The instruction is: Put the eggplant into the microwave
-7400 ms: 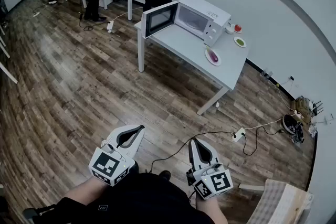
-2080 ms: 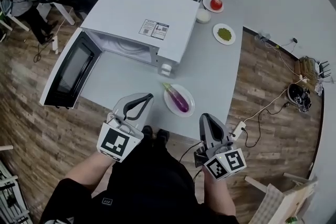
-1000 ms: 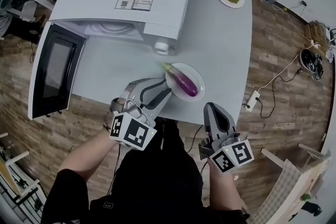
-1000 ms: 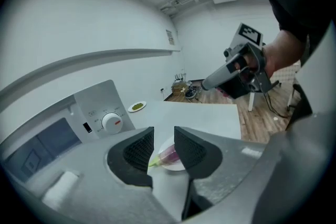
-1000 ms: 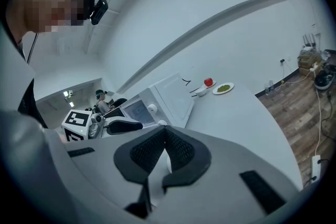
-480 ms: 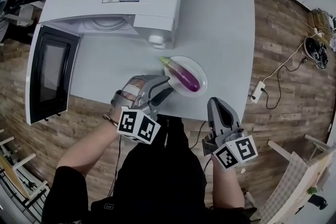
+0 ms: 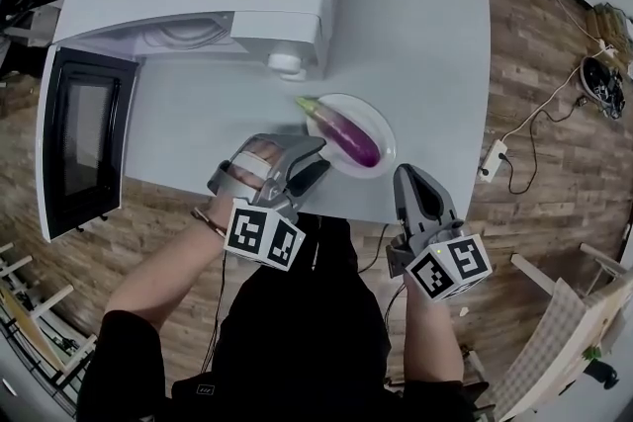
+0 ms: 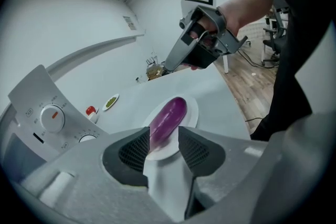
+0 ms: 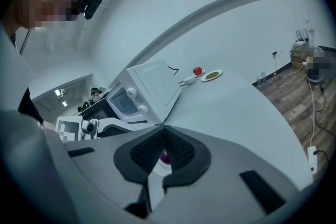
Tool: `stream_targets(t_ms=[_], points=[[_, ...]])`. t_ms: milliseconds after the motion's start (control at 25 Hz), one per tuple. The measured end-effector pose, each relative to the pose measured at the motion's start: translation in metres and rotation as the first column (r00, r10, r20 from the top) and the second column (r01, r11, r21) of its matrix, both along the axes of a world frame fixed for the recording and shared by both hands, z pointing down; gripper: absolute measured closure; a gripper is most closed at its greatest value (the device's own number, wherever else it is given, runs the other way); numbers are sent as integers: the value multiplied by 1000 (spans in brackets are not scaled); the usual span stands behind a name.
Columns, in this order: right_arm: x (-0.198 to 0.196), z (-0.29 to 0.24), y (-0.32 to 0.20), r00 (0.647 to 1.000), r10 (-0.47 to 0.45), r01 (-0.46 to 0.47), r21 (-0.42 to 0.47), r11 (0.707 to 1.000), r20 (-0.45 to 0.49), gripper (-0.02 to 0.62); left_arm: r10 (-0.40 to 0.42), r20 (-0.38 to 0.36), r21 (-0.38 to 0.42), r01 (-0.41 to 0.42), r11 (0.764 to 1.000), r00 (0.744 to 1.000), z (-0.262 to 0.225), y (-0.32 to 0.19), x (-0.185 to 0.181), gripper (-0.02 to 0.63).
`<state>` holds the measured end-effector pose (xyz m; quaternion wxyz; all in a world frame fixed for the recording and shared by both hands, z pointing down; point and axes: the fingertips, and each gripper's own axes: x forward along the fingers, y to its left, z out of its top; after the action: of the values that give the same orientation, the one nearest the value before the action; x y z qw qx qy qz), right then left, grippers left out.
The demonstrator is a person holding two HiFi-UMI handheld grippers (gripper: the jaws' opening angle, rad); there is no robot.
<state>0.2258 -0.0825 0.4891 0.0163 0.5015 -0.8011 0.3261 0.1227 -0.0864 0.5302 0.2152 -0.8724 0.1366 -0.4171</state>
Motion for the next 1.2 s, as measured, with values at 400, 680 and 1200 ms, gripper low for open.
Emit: stream_targets(t_ms=[400,680,1200], points=[[12,8,-5,1000,15,-15,-14,1000,-4,581,104,136,97,-118,988,985,20,3,4,437],[16,14,-5,1000,10,-10,-25,1000,-17,581,147,186,97,-167,981,971,29,10,4,434],[15,33,-37,989,-85,77,-65,995,-123,578,169,240,114,-200,973,956,40,12,-1,434]])
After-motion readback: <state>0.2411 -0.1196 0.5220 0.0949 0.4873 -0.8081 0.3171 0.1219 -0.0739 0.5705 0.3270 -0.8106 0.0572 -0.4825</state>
